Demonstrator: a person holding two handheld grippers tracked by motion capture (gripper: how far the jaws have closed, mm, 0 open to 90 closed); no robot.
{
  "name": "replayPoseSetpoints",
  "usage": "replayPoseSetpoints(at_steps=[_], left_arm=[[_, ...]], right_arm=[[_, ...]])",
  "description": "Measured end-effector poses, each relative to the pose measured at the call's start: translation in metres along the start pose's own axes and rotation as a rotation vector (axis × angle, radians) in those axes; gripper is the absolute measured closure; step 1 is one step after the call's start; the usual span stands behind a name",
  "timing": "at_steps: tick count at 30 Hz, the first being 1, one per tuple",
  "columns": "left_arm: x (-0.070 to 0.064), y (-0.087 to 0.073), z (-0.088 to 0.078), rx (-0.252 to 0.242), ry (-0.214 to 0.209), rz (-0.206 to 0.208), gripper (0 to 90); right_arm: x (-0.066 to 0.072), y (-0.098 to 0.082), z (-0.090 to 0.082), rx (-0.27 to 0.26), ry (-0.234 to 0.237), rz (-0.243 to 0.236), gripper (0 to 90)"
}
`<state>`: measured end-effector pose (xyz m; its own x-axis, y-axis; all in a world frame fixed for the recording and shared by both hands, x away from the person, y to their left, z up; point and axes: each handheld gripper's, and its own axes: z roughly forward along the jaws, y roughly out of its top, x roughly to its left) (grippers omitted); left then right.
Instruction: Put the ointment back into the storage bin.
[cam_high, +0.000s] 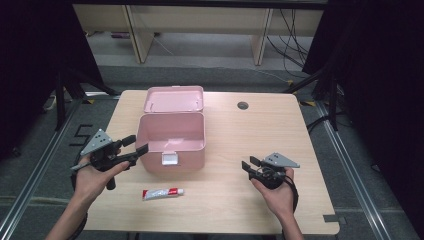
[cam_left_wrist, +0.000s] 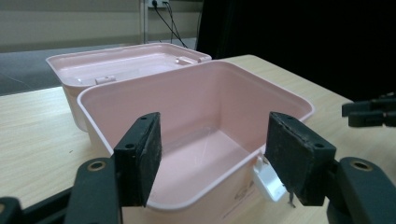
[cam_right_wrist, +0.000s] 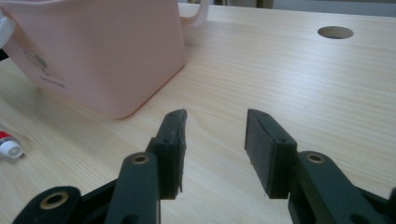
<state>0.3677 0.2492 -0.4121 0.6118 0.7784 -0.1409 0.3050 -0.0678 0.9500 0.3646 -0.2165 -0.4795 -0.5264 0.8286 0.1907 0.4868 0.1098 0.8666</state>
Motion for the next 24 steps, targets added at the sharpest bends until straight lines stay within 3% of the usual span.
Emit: replayPoseSetpoints(at_steps=[1, 3, 4, 5, 6, 7, 8, 10, 11, 12, 18, 19, 20, 24], left_arm=[[-0.001, 0.001, -0.001, 0.009, 0.003, 0.004, 35.5], [-0.002, 0.004, -0.004, 0.003, -0.011, 0.01, 36.0], [-0.003, 0.005, -0.006, 0.007, -0.009, 0.014, 36.6], [-0.003, 0.006, -0.007, 0.004, -0.014, 0.018, 37.2], [-0.004, 0.007, -0.008, 0.011, -0.012, 0.028, 37.9], [-0.005, 0.008, -0.009, 0.014, -0.016, 0.035, 38.5], [-0.006, 0.008, -0.009, 0.02, -0.02, 0.04, 38.8], [-0.008, 0.01, -0.011, 0.038, -0.023, 0.057, 40.3], [-0.009, 0.01, -0.011, 0.042, -0.029, 0.067, 41.4], [-0.01, 0.01, -0.011, 0.041, -0.038, 0.068, 42.4], [-0.015, 0.008, -0.012, 0.084, -0.057, 0.101, 43.4], [-0.016, 0.008, -0.011, 0.085, -0.066, 0.103, 43.5], [-0.017, 0.007, -0.011, 0.096, -0.07, 0.109, 43.7], [-0.019, 0.006, -0.01, 0.124, -0.101, 0.142, 45.6]], right_arm=[[-0.004, 0.0, 0.001, -0.018, -0.001, -0.033, 59.1], [-0.006, 0.001, -0.001, -0.021, -0.004, -0.038, 58.8], [-0.009, 0.002, -0.001, -0.01, -0.013, -0.065, 58.8], [-0.01, 0.002, 0.0, 0.007, 0.0, -0.059, 58.7], [-0.009, 0.001, -0.002, -0.006, -0.018, -0.037, 58.6], [-0.013, 0.002, -0.003, -0.007, -0.027, -0.06, 58.4], [-0.011, 0.0, -0.002, -0.016, -0.022, -0.018, 58.4], [-0.015, 0.0, -0.002, -0.001, -0.034, -0.05, 58.4], [-0.014, -0.001, -0.002, -0.007, -0.033, -0.016, 58.4], [-0.016, -0.001, -0.003, 0.0, -0.038, -0.05, 58.4], [-0.017, -0.002, -0.003, 0.012, -0.026, -0.034, 58.2], [-0.015, -0.003, -0.003, 0.02, -0.016, 0.005, 58.2], [-0.016, -0.003, -0.003, 0.017, -0.022, 0.007, 58.2], [-0.021, -0.002, -0.004, 0.017, -0.039, -0.04, 58.2]])
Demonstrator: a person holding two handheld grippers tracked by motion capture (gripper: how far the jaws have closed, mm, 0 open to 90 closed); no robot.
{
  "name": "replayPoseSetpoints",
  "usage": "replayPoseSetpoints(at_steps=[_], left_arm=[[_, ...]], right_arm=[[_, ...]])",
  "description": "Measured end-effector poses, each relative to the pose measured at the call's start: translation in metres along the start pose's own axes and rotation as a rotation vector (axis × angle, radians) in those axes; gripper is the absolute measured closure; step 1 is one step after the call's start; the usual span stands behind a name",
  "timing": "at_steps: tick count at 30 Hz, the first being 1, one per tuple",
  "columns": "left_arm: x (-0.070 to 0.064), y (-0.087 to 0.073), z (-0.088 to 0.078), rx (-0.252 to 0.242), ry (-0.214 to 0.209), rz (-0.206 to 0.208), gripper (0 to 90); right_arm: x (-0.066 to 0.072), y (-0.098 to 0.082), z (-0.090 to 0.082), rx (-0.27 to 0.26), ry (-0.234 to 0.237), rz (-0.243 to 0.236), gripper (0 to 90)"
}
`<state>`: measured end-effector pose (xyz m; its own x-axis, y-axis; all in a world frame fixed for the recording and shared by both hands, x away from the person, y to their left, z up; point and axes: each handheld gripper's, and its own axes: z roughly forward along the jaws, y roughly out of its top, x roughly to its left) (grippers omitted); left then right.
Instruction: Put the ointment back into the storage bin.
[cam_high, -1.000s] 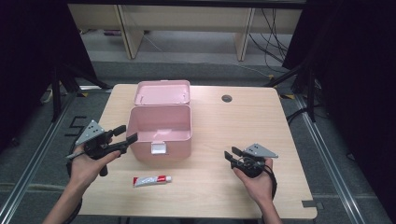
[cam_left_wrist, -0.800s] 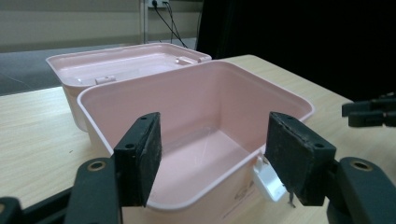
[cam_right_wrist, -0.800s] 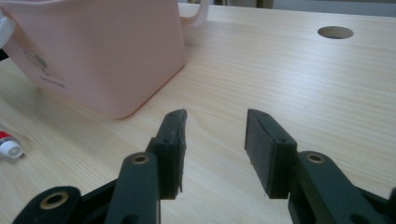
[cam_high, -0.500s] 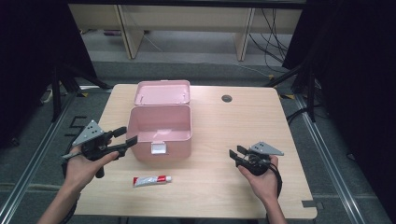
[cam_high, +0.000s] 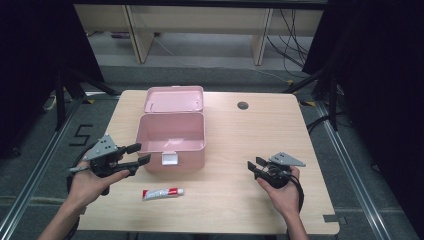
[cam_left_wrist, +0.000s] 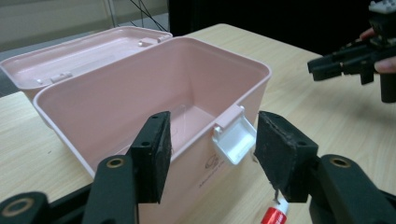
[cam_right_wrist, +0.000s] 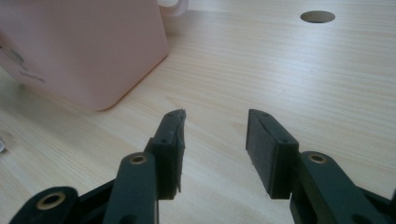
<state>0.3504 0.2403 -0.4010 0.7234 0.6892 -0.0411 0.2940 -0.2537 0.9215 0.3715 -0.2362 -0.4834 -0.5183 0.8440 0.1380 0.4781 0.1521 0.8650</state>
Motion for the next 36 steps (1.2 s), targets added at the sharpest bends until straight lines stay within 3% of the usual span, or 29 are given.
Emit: replayPoseSetpoints(at_steps=[1, 6, 7, 8, 9, 10, 14, 22, 27, 28, 29, 30, 33, 34, 36], left_arm=[[0.0, 0.0, 0.001, 0.001, -0.007, 0.002, 45.9], [-0.003, -0.002, 0.004, 0.07, -0.045, 0.043, 44.8], [-0.004, -0.002, 0.005, 0.072, -0.062, 0.051, 44.9], [-0.005, -0.002, 0.004, 0.088, -0.065, 0.062, 45.0], [-0.006, -0.003, 0.005, 0.097, -0.074, 0.07, 45.3], [-0.006, -0.003, 0.006, 0.107, -0.091, 0.082, 45.8], [-0.009, -0.004, 0.006, 0.147, -0.108, 0.128, 47.6], [-0.016, -0.009, 0.016, 0.21, -0.168, 0.175, 50.0], [-0.018, -0.013, 0.024, 0.274, -0.205, 0.211, 50.1], [-0.018, -0.014, 0.025, 0.281, -0.212, 0.215, 50.1], [-0.018, -0.015, 0.027, 0.295, -0.218, 0.223, 50.2], [-0.018, -0.017, 0.029, 0.312, -0.222, 0.229, 50.2], [-0.017, -0.02, 0.033, 0.357, -0.236, 0.248, 50.3], [-0.016, -0.021, 0.035, 0.385, -0.242, 0.265, 50.9], [-0.018, -0.024, 0.038, 0.407, -0.254, 0.26, 51.3]], right_arm=[[0.0, 0.0, 0.002, -0.003, 0.005, 0.016, 58.2], [-0.003, -0.001, 0.001, -0.008, 0.003, 0.006, 58.0], [0.0, -0.002, 0.001, 0.0, 0.01, 0.041, 58.0], [0.0, -0.002, 0.001, 0.001, 0.01, 0.042, 58.0], [0.0, -0.002, 0.001, 0.002, 0.009, 0.04, 58.0], [-0.003, -0.001, 0.001, -0.016, 0.003, 0.004, 58.0], [-0.002, 0.0, 0.0, -0.005, 0.019, 0.017, 57.8], [-0.003, 0.0, -0.001, -0.015, 0.008, 0.002, 57.7], [-0.002, 0.001, -0.002, -0.005, 0.017, 0.013, 57.7], [0.0, 0.0, -0.001, -0.003, 0.026, 0.04, 57.7], [-0.002, 0.001, -0.001, -0.003, 0.014, 0.001, 57.7], [-0.002, 0.001, -0.002, 0.002, 0.008, -0.003, 57.7], [0.0, 0.001, 0.0, -0.009, 0.029, 0.024, 57.7], [-0.001, 0.001, -0.001, -0.007, 0.019, 0.014, 57.7], [-0.002, 0.001, -0.002, -0.007, 0.014, 0.01, 57.7]])
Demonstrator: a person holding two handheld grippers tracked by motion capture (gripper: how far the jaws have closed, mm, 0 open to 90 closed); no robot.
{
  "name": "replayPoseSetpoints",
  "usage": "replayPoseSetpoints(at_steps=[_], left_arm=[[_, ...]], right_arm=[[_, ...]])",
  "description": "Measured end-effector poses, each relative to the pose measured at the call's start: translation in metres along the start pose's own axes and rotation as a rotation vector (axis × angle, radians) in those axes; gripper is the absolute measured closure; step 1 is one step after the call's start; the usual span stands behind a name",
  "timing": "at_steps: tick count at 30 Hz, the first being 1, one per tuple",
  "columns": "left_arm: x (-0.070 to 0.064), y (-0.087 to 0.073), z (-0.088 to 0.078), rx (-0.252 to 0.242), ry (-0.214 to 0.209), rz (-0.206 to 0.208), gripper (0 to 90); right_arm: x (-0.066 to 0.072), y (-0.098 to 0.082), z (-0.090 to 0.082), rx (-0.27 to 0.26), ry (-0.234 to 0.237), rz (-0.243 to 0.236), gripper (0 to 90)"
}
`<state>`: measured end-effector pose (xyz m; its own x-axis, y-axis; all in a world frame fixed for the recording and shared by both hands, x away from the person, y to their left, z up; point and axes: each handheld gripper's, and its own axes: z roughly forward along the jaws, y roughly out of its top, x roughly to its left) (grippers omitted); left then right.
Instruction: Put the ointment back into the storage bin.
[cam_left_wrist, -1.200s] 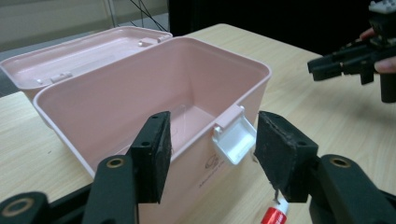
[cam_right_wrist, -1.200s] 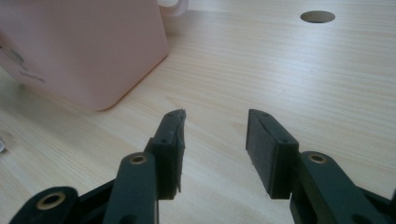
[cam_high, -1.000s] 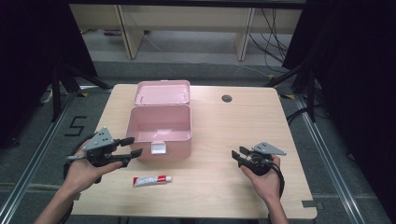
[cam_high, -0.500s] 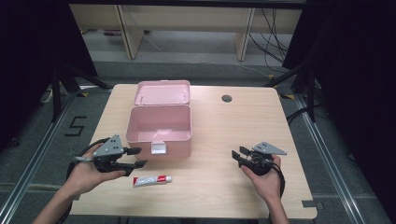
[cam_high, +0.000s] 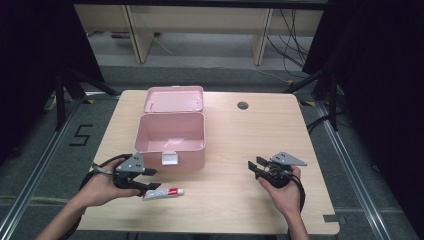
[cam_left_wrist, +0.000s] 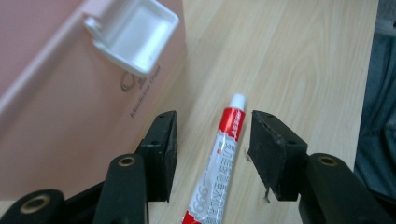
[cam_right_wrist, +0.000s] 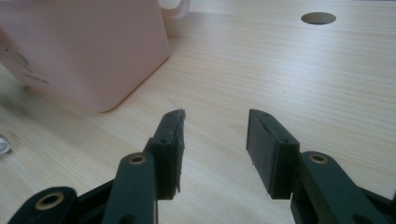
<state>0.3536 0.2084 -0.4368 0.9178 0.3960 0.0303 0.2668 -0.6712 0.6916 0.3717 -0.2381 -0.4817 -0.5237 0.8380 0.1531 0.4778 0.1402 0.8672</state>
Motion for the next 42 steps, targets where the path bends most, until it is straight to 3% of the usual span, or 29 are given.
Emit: replayPoseSetpoints(at_steps=[3, 5, 8, 11, 12, 13, 15, 16, 17, 18, 23, 28, 29, 30, 32, 34, 35, 36, 38, 39, 40, 41, 42], left_arm=[[0.0, -0.001, 0.005, 0.025, -0.018, 0.008, 51.4], [0.0, -0.001, 0.009, 0.053, -0.029, 0.018, 51.4], [0.001, -0.002, 0.014, 0.088, -0.043, 0.035, 51.3], [0.002, -0.001, 0.019, 0.138, -0.054, 0.068, 51.3], [0.002, -0.001, 0.021, 0.146, -0.057, 0.068, 51.3], [-0.001, -0.001, 0.024, 0.125, -0.056, 0.042, 51.3], [0.0, 0.001, 0.027, 0.161, -0.074, 0.079, 51.3], [-0.001, 0.001, 0.028, 0.163, -0.073, 0.08, 51.3], [-0.001, 0.001, 0.031, 0.167, -0.08, 0.085, 51.4], [-0.002, 0.001, 0.033, 0.174, -0.083, 0.087, 51.4], [-0.004, 0.0, 0.042, 0.209, -0.116, 0.084, 52.0], [-0.002, 0.0, 0.048, 0.263, -0.133, 0.12, 52.8], [-0.001, 0.0, 0.048, 0.278, -0.139, 0.131, 52.9], [-0.001, 0.0, 0.049, 0.281, -0.14, 0.136, 53.1], [-0.002, -0.001, 0.05, 0.274, -0.143, 0.117, 53.8], [0.001, 0.0, 0.051, 0.304, -0.142, 0.139, 54.8], [0.001, 0.0, 0.052, 0.302, -0.142, 0.127, 55.2], [0.002, 0.0, 0.052, 0.323, -0.14, 0.151, 55.7], [0.002, 0.0, 0.052, 0.328, -0.144, 0.149, 56.3], [0.005, 0.002, 0.051, 0.371, -0.154, 0.194, 56.6], [0.002, 0.001, 0.052, 0.344, -0.148, 0.153, 57.0], [0.002, 0.001, 0.053, 0.346, -0.148, 0.152, 57.7], [0.003, 0.002, 0.053, 0.358, -0.152, 0.177, 58.3]], right_arm=[[0.0, 0.0, 0.0, 0.001, 0.001, -0.004, 57.7], [0.005, 0.0, -0.001, 0.029, 0.01, 0.059, 57.7], [0.0, 0.0, 0.001, -0.003, -0.004, -0.016, 57.7], [0.002, 0.001, 0.001, 0.006, 0.006, -0.003, 57.7], [0.002, 0.001, 0.001, 0.005, 0.007, -0.002, 57.7], [0.001, 0.0, 0.001, 0.003, 0.009, -0.006, 57.7], [0.002, 0.001, 0.001, 0.004, 0.011, -0.003, 57.8], [0.005, 0.0, 0.0, 0.019, 0.017, 0.042, 57.8], [0.005, 0.0, 0.001, 0.013, 0.017, 0.033, 57.8], [0.002, 0.001, 0.001, 0.003, 0.01, -0.006, 57.8], [0.002, 0.001, 0.001, 0.001, 0.017, -0.001, 57.8], [0.001, 0.001, 0.001, 0.0, 0.012, -0.01, 57.9], [0.003, 0.0, 0.002, 0.01, 0.019, 0.017, 57.8], [0.002, 0.0, 0.001, 0.004, 0.014, -0.009, 57.9], [0.002, 0.0, 0.002, -0.001, 0.015, -0.009, 57.9], [0.002, 0.0, 0.002, -0.003, 0.01, -0.018, 57.9], [0.002, 0.0, 0.003, -0.004, 0.011, -0.018, 57.9], [0.002, 0.0, 0.003, -0.004, 0.011, -0.018, 57.9], [0.002, 0.0, 0.002, -0.005, 0.009, -0.018, 57.9], [0.002, 0.0, 0.002, -0.006, 0.009, -0.017, 57.9], [0.002, 0.0, 0.002, -0.002, 0.016, -0.011, 57.9], [0.002, 0.0, 0.002, -0.002, 0.016, -0.01, 58.0], [0.002, 0.0, 0.002, -0.001, 0.015, -0.01, 58.0]])
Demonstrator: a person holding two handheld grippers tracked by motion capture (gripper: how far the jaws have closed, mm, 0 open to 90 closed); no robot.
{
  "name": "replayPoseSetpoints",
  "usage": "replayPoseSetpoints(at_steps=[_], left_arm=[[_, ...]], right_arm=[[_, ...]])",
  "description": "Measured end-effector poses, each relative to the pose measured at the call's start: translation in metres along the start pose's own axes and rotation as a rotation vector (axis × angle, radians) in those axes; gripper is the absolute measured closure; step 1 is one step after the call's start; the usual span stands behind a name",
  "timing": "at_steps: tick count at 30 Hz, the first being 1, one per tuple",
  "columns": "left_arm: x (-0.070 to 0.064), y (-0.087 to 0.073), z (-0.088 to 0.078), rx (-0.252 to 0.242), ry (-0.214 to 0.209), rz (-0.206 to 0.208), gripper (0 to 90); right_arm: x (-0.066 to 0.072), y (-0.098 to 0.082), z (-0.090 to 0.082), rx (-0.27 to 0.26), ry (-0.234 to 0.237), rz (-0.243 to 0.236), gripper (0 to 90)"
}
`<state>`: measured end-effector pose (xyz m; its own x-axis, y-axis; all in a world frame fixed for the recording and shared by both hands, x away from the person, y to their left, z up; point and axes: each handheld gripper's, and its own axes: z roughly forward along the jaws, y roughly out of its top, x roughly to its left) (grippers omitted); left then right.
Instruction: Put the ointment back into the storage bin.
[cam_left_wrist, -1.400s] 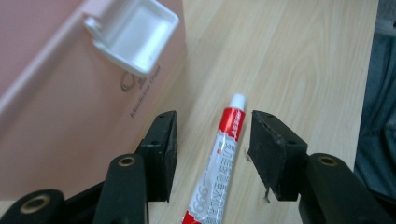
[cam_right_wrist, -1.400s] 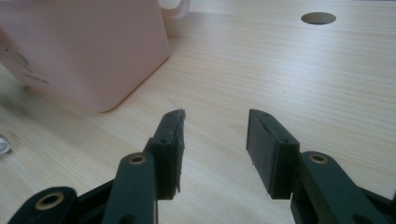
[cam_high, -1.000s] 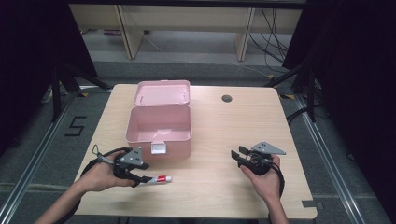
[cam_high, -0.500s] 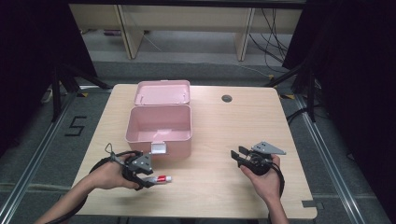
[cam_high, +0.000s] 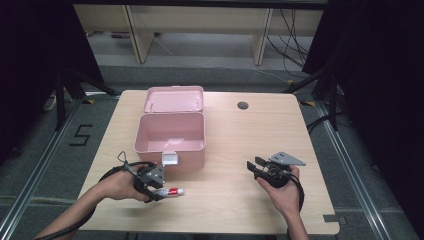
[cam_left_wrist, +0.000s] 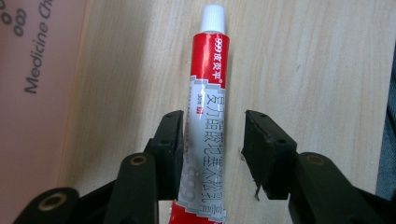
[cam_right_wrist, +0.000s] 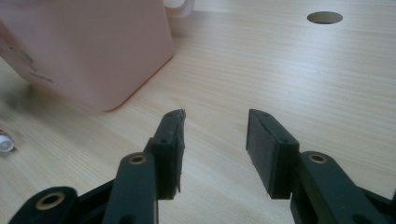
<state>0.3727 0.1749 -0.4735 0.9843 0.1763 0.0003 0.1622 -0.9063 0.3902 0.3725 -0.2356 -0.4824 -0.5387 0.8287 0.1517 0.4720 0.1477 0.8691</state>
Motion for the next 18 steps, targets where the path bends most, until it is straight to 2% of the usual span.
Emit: replayPoseSetpoints(at_steps=[2, 4, 6, 7, 18], left_arm=[[-0.0005, 0.0004, 0.0015, 0.009, 0.0, -0.001, 59.5], [0.0016, 0.0015, 0.0003, 0.056, -0.001, 0.034, 60.4], [0.0029, 0.0028, 0.0003, 0.066, 0.005, 0.052, 61.4], [0.0024, 0.0029, 0.0005, 0.065, 0.002, 0.04, 61.6], [0.0058, 0.0055, 0.0032, 0.103, -0.004, 0.05, 65.1]], right_arm=[[0.0002, -0.0002, 0.0, 0.002, 0.0, 0.001, 58.0], [0.0001, -0.0003, 0.0001, -0.001, -0.004, -0.006, 58.0], [0.0004, -0.0002, 0.0006, -0.006, -0.001, -0.006, 58.0], [0.0008, -0.0003, 0.0011, -0.002, 0.004, 0.0, 58.0], [0.0006, 0.0001, 0.0004, -0.006, 0.002, -0.003, 58.1]])
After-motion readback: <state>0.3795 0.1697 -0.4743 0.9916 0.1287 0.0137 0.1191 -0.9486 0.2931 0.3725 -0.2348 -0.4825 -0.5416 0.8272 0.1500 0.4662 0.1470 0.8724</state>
